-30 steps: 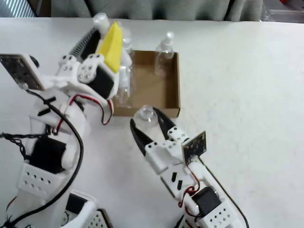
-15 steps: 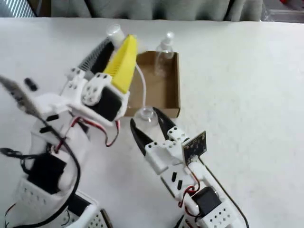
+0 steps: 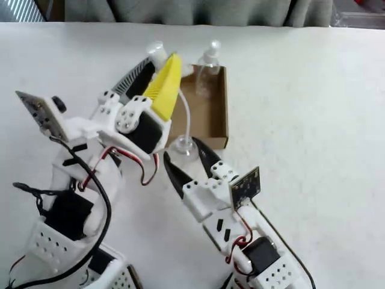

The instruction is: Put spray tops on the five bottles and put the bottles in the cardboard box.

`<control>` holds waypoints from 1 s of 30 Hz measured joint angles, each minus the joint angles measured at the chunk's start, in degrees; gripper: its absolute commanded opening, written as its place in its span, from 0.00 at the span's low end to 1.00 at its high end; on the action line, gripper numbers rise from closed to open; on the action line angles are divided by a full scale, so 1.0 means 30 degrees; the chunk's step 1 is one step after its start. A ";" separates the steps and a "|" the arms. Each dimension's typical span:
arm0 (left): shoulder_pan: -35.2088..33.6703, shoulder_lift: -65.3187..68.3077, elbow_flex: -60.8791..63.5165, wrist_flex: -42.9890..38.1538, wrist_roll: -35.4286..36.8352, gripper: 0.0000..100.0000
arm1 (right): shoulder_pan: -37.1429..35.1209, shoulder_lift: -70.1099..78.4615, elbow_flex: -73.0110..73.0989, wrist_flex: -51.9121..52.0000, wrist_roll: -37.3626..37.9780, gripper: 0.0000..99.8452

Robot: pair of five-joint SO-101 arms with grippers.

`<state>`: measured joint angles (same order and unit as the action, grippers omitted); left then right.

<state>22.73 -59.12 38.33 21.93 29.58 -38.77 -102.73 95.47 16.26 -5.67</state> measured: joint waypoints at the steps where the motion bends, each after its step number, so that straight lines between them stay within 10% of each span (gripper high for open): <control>1: -0.0029 0.0000 0.0000 0.0322 0.0000 0.02 | 0.0000 0.0000 0.0000 0.0000 0.0000 0.02; 30: 0.1612 -0.5626 0.8352 0.2374 -0.1495 0.02 | -0.0088 0.0000 0.0293 0.0000 0.0000 0.02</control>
<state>27.56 -76.00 63.38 29.05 25.10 -39.03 -102.73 96.35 16.26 -5.67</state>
